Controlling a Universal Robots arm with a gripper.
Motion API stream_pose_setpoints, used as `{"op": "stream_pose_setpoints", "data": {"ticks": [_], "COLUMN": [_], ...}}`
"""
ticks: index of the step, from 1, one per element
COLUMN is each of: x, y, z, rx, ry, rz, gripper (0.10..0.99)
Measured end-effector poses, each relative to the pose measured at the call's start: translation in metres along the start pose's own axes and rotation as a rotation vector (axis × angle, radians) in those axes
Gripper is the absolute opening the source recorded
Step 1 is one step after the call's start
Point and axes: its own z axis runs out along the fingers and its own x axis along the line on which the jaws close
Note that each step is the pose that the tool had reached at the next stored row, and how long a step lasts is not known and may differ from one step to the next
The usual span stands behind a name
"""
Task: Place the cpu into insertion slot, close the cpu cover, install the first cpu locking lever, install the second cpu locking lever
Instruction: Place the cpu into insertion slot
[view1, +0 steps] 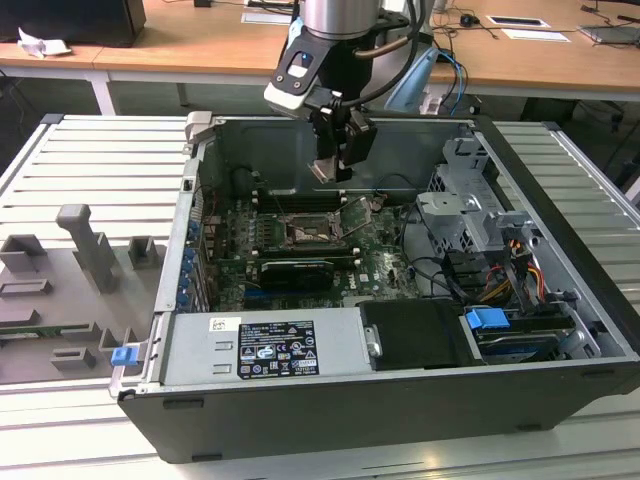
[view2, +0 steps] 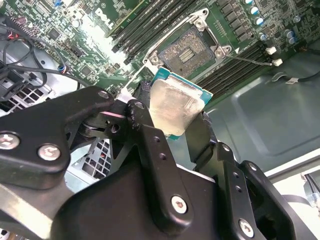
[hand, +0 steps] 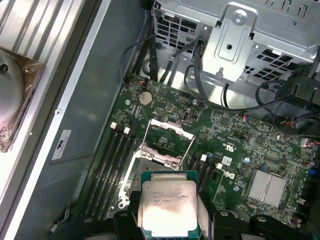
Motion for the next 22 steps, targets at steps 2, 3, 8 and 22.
{"op": "stream_pose_setpoints", "data": {"ticks": [2,3,8,22], "x": [0.0,0.0,-0.0001,-0.0003], "y": [-0.0001,-0.0001,-0.0005,-0.0014], "z": [0.0009,0.0015,0.0052,0.0166], "rx": [0.0,0.0,0.0,0.0], "ry": [0.0001,0.0001,0.0,0.0001], "rz": [0.0,0.0,0.0,0.001], "gripper": [0.525,0.525,0.525,0.525]}}
